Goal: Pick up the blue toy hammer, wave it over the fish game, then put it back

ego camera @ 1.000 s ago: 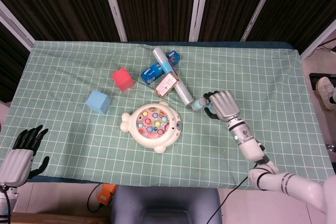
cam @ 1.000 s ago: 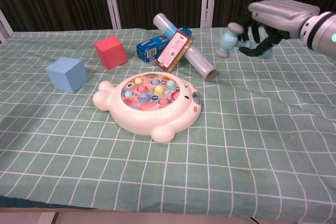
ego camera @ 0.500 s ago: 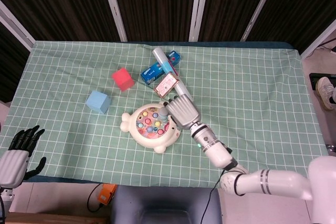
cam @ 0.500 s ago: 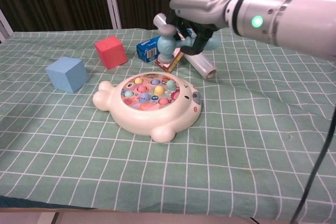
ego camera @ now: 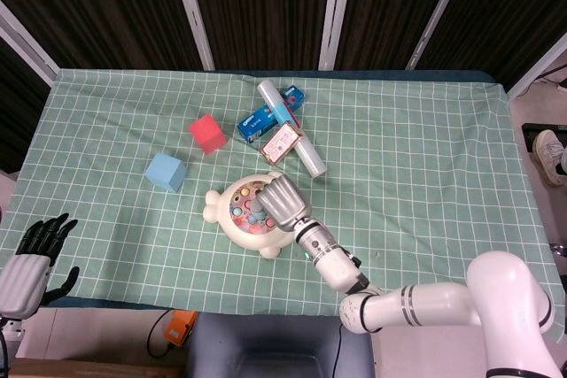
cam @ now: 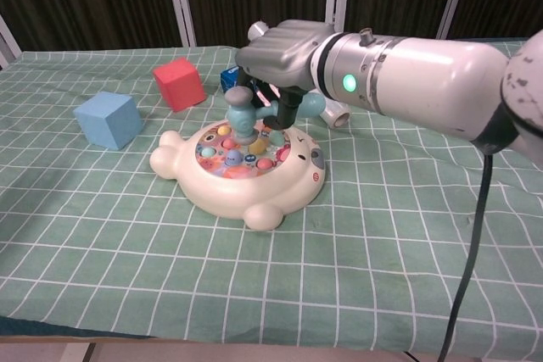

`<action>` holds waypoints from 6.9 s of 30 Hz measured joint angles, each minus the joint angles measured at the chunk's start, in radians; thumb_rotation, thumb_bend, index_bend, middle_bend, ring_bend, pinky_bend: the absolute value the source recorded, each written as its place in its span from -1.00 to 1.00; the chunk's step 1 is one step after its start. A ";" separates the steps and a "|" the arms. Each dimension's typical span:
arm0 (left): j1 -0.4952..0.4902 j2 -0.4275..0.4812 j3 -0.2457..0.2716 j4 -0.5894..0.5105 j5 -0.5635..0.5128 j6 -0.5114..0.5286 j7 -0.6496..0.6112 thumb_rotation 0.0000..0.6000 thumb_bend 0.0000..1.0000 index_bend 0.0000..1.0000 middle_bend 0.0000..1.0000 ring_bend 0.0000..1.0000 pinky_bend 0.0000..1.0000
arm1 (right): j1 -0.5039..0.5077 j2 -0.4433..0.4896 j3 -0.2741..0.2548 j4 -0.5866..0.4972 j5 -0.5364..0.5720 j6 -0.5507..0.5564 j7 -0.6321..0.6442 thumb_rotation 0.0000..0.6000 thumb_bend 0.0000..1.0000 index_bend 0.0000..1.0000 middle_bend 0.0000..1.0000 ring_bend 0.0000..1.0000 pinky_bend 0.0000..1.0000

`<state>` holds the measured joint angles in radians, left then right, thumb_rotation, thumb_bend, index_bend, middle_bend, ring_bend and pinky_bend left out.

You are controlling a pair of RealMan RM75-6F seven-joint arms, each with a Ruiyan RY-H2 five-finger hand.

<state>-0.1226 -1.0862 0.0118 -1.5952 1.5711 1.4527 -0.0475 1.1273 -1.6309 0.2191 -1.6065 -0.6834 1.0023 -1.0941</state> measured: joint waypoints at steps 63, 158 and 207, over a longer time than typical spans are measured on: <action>0.001 0.002 -0.001 0.006 0.006 0.002 -0.014 1.00 -0.17 -1.00 -1.00 -1.00 -0.88 | 0.023 -0.044 -0.053 0.178 0.055 0.015 0.095 1.00 0.09 1.00 0.53 0.61 0.71; -0.024 -0.021 -0.002 -0.005 -0.017 -0.042 0.048 1.00 -0.17 -1.00 -0.98 -1.00 -0.88 | -0.385 -0.062 -0.052 0.780 -0.480 -0.229 0.974 1.00 -0.24 0.73 0.51 0.52 0.59; -0.025 -0.027 -0.007 -0.009 -0.037 -0.051 0.079 1.00 -0.16 -1.00 -0.97 -1.00 -0.88 | -0.377 -0.106 0.029 0.907 -0.470 -0.281 1.131 1.00 -0.39 0.37 0.25 0.41 0.49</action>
<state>-0.1474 -1.1137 0.0045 -1.6045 1.5336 1.4019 0.0310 0.7505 -1.7371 0.2477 -0.6999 -1.1533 0.7213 0.0369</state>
